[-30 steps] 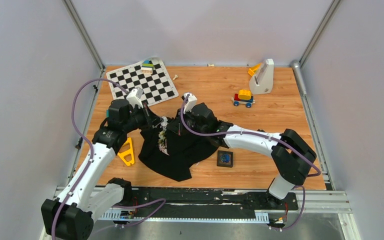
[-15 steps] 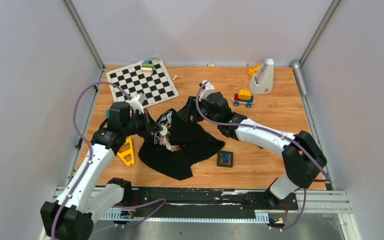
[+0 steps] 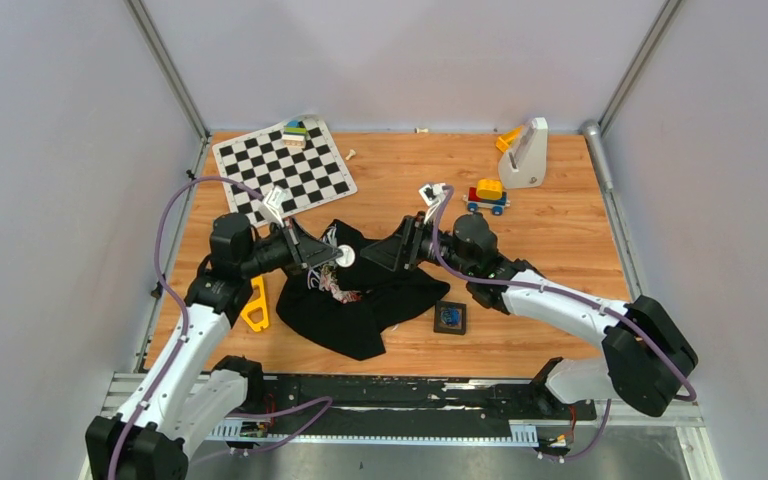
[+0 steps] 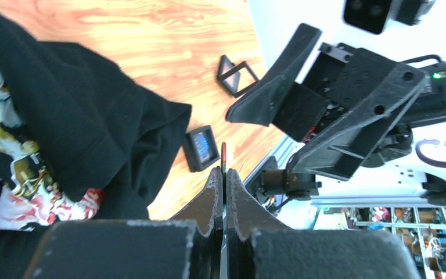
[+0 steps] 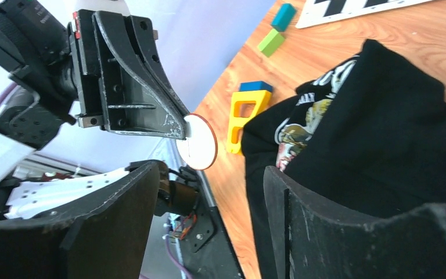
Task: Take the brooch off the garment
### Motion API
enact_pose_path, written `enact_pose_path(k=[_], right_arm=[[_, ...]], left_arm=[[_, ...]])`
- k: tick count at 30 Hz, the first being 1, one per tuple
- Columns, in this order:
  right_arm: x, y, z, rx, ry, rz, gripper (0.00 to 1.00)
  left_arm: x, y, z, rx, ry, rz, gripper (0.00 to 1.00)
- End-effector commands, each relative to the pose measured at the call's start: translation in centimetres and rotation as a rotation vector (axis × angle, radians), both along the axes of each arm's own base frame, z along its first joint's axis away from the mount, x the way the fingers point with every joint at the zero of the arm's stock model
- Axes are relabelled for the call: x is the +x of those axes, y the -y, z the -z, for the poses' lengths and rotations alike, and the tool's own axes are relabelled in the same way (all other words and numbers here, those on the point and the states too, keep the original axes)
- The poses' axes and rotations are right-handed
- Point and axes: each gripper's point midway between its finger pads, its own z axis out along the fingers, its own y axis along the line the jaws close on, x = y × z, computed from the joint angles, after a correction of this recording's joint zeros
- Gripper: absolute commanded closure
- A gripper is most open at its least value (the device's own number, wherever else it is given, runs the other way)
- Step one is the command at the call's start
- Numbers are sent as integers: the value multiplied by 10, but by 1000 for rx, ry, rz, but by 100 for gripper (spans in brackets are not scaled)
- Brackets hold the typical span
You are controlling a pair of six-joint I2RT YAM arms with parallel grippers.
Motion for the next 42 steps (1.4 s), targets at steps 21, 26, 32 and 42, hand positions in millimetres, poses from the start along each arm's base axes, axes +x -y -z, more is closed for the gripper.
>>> enact_pose_path(k=[21, 26, 32, 42], right_arm=[[-31, -9, -48, 216, 44, -163, 40], [-32, -11, -51, 236, 47, -177, 44], [-36, -17, -56, 244, 59, -217, 54], [-37, -25, -66, 259, 74, -249, 58]], left_arm=[[-20, 14, -64, -268, 159, 106, 100], [-21, 15, -68, -309, 170, 116, 100], [-23, 15, -72, -319, 175, 121, 100], [-26, 15, -73, -317, 181, 130, 100]])
